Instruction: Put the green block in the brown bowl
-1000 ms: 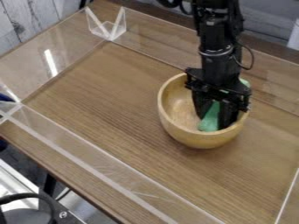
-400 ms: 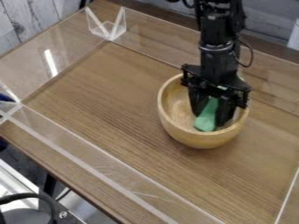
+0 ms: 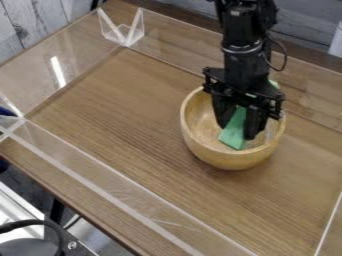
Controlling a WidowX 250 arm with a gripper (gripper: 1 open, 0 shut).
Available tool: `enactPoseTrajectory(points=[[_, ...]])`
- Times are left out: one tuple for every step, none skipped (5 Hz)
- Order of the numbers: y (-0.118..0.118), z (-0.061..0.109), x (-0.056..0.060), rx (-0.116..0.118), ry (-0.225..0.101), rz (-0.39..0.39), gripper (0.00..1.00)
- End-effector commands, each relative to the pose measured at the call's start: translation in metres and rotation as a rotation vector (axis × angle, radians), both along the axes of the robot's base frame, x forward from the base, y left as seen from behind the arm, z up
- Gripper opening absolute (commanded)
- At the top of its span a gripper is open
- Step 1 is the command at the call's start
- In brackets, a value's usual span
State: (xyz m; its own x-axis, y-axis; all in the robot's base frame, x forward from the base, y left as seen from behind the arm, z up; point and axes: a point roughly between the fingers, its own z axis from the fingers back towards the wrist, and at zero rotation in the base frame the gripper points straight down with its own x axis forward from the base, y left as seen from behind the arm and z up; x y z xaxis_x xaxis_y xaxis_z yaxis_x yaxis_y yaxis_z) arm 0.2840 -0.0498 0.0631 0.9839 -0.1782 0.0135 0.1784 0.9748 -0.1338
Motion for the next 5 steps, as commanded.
enactPoseTrajectory(points=[[-0.004,0.022,0.005,-0.001,-0.088,-0.015,0.00],[-0.007,0.019,0.005,-0.012,-0.061,-0.009,0.00],[-0.011,0.017,0.005,-0.023,-0.036,-0.003,0.00],[-0.007,0.012,0.006,-0.032,-0.010,-0.013,0.00],[-0.001,0.006,0.009,-0.041,0.015,-0.020,0.00]])
